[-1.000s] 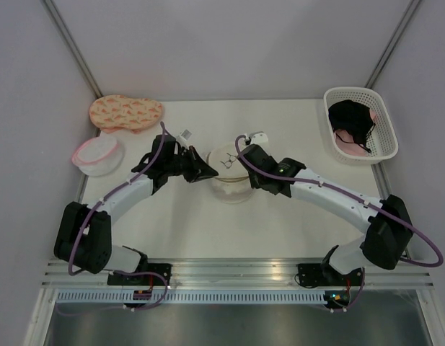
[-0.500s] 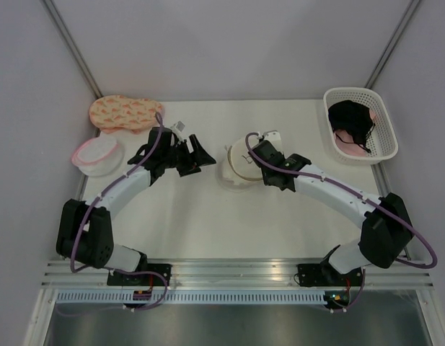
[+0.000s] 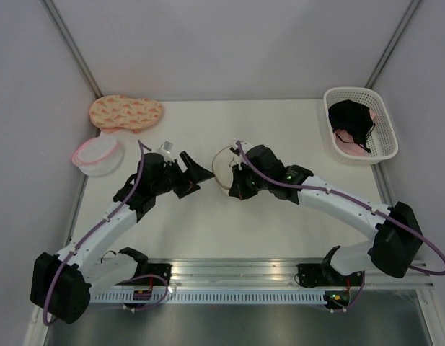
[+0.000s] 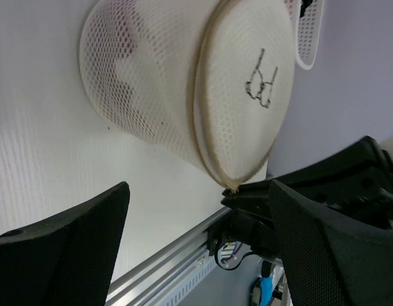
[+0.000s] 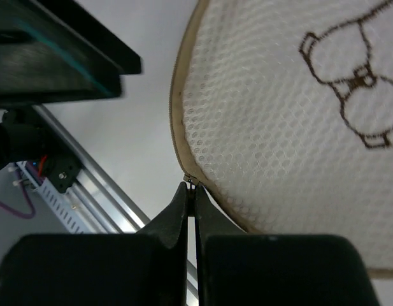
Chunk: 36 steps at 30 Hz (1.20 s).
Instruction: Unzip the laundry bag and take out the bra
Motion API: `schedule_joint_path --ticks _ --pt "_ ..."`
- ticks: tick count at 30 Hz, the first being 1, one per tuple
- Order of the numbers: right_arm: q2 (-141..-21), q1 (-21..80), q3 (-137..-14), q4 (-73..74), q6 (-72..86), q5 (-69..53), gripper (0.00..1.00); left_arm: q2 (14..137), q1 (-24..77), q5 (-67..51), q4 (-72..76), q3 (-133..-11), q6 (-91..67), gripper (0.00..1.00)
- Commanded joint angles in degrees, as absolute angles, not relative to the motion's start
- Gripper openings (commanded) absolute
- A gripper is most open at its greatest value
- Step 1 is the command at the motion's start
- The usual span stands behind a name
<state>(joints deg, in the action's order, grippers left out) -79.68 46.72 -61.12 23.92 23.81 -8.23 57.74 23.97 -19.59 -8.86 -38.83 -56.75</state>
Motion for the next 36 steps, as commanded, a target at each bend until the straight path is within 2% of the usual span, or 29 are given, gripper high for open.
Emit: schedule_joint_path --ticks 1,10,13,16,17,19,21,27,32,36 --pt "-81.38 47.72 -61.87 16.88 24.78 -17.31 0.01 61.16 26.80 -20.39 -4.49 -37.71 -62.48 0.93" --pt "-82.53 48.87 -61.96 17.23 24.52 -15.73 0.00 68.72 29.79 -18.19 3.69 -37.00 -66.79 0.92" --pt "-82.27 48.87 -61.88 17.49 24.43 -15.21 0.00 70.74 31.02 -17.75 4.30 -39.02 -66.62 0.84" --pt "-82.09 48.87 -62.05 17.58 24.35 -15.03 0.00 72.41 31.38 -18.45 5.89 -39.11 -66.45 0.54" --pt "-82.00 48.95 -62.22 17.93 24.26 -14.94 0.00 72.51 31.38 -18.46 5.98 -39.11 -66.45 0.31" --pt "-81.74 48.95 -62.57 18.80 23.91 -14.59 0.00 72.60 31.38 -17.85 5.89 -38.76 -66.36 0.09" --pt "-81.56 48.96 -62.67 19.68 23.56 -13.80 0.00 72.42 31.29 -16.88 4.67 -38.67 -66.27 0.03" --pt "-83.13 49.66 -65.65 30.65 20.31 -9.15 0.00 71.63 29.80 -13.45 2.03 -39.37 -63.55 0.02" --pt "-83.94 49.92 -65.04 40.33 19.51 -2.39 0.00 71.81 25.59 -15.37 0.71 -40.52 -59.16 0.02" --pt "-83.58 49.83 -64.34 44.38 20.83 9.97 0.00 73.56 22.86 -20.55 0.53 -42.09 -54.77 0.02"
